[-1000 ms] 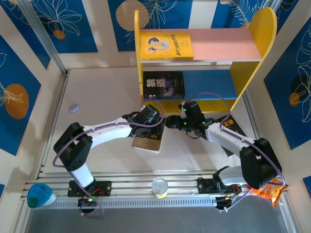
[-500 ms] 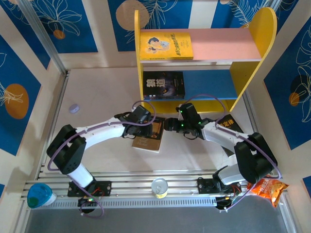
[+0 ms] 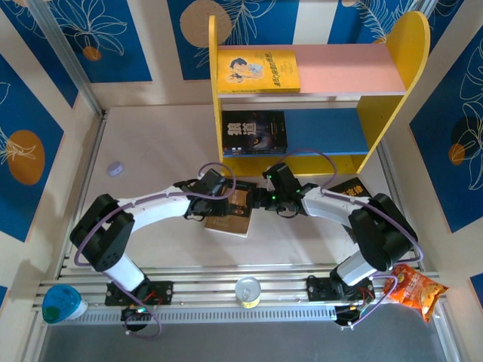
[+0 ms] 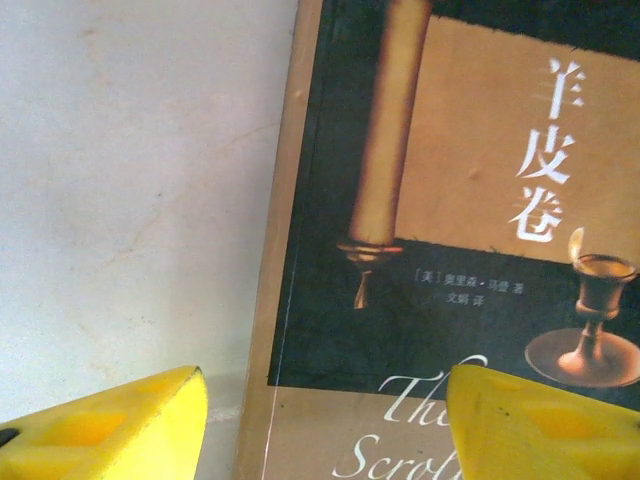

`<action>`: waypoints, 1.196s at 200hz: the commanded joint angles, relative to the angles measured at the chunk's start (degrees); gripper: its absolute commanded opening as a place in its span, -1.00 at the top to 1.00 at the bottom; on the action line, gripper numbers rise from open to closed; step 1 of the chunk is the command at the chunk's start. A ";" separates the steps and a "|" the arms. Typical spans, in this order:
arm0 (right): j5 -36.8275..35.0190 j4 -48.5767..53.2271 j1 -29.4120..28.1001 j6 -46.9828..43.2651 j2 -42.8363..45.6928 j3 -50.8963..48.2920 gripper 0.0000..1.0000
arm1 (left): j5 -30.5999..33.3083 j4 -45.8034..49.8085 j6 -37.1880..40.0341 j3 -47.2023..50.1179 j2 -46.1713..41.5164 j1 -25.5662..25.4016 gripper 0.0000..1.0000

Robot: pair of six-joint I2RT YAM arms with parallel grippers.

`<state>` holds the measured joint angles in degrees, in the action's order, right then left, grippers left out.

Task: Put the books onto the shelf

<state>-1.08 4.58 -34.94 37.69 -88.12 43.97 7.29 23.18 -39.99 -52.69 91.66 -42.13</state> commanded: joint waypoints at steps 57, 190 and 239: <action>1.44 -0.70 -1.91 0.72 -4.02 4.03 -0.33 | -2.80 -2.15 -1.74 2.06 -0.51 0.38 -0.27; 1.76 0.82 -2.03 -0.85 -8.73 8.45 -0.30 | -8.34 -9.03 -6.28 4.02 0.56 -1.23 -0.23; 2.10 2.67 -0.67 -2.87 -9.40 10.25 -0.29 | -7.87 -8.77 -6.27 2.95 0.59 -2.04 -0.23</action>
<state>-0.25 5.82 -35.88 36.71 -96.99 52.27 1.48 16.56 -45.36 -48.99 92.36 -43.33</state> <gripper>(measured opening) 0.649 0.615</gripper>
